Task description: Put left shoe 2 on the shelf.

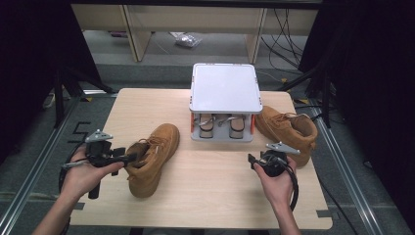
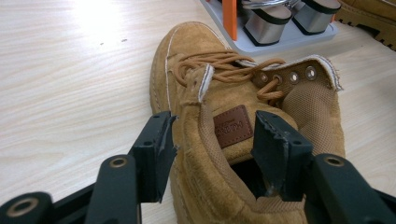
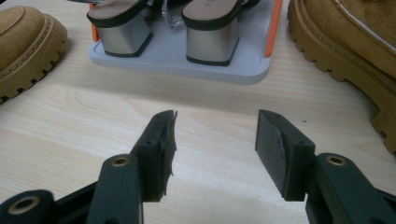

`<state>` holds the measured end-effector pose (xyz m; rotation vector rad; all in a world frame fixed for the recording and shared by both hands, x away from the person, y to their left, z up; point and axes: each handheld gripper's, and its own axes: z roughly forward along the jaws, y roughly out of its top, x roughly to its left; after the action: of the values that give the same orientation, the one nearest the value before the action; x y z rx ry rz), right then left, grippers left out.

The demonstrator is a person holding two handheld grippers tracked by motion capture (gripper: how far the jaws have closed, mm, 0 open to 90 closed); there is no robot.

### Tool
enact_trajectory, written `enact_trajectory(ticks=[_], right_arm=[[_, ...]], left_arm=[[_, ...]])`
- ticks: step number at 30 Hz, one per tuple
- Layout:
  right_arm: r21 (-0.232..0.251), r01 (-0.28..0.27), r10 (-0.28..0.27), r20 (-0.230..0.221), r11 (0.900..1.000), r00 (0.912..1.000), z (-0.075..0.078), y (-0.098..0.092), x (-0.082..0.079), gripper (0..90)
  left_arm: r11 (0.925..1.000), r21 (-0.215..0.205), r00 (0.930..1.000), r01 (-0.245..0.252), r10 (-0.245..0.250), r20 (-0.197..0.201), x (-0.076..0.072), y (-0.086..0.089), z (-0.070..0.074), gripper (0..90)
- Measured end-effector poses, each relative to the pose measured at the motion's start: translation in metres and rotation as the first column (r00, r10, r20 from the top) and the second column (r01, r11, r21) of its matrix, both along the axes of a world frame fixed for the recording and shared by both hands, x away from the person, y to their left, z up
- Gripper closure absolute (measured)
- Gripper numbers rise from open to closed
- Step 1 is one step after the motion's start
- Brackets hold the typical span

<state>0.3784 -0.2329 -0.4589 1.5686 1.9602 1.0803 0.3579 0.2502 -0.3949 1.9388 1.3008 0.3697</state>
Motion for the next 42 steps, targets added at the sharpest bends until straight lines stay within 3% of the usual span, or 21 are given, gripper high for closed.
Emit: enact_trajectory(ticks=[8, 13, 24, 29, 31, 34, 36, 38, 39, 40, 42], right_arm=[[0.017, -0.003, 0.003, -0.008, 1.000, 1.0000, 0.000, -0.005, 0.000, 48.3], [0.006, 0.002, -0.002, -0.012, 1.000, 0.9999, 0.002, -0.003, -0.001, 48.2], [0.017, -0.012, 0.013, -0.011, 1.000, 0.9999, 0.002, -0.002, -0.002, 48.0], [0.003, -0.010, 0.010, -0.024, 1.000, 0.9997, 0.001, -0.002, -0.001, 47.8], [0.009, -0.006, 0.006, -0.017, 1.000, 0.9998, 0.000, -0.001, -0.001, 47.8], [0.021, -0.008, 0.008, -0.013, 1.000, 0.9999, 0.001, -0.001, -0.001, 47.8], [0.014, 0.000, 0.000, -0.012, 1.000, 0.9999, 0.001, -0.002, -0.001, 47.8], [0.023, -0.006, 0.006, -0.014, 1.000, 0.9999, 0.001, -0.002, -0.001, 47.8], [0.019, -0.002, 0.002, -0.013, 1.000, 0.9999, 0.000, -0.002, -0.001, 47.8], [0.032, -0.007, 0.008, -0.018, 0.999, 0.9998, 0.000, -0.002, -0.001, 47.8], [0.017, -0.001, 0.001, -0.022, 1.000, 0.9997, -0.001, -0.002, -0.001, 47.8]], left_arm=[[0.9988, 0.049, 0.9980, -0.006, 0.009, -0.062, 0.012, -0.008, -0.009, 57.5], [0.9965, 0.081, 0.9972, -0.022, 0.028, -0.070, 0.015, -0.012, -0.011, 63.7], [0.9958, 0.076, 0.9951, -0.051, 0.057, -0.080, 0.018, -0.013, -0.012, 71.2], [0.9965, 0.062, 0.9964, -0.056, 0.060, -0.059, 0.016, -0.012, -0.015, 75.7], [0.9980, 0.028, 0.9961, -0.057, 0.059, -0.066, 0.016, -0.008, -0.016, 76.4], [0.9943, -0.071, 0.9935, -0.079, 0.073, -0.088, 0.015, -0.001, -0.020, 77.4], [0.9866, -0.126, 0.9917, -0.104, 0.094, -0.089, 0.014, 0.002, -0.023, 77.9], [0.9740, -0.183, 0.9896, -0.133, 0.120, -0.079, 0.013, 0.003, -0.025, 78.4], [0.9636, -0.221, 0.9874, -0.150, 0.135, -0.082, 0.013, 0.002, -0.026, 78.6], [0.9628, -0.226, 0.9875, -0.148, 0.132, -0.086, 0.013, 0.004, -0.026, 78.7], [0.9525, -0.257, 0.9853, -0.163, 0.144, -0.091, 0.014, 0.004, -0.027, 78.7]])
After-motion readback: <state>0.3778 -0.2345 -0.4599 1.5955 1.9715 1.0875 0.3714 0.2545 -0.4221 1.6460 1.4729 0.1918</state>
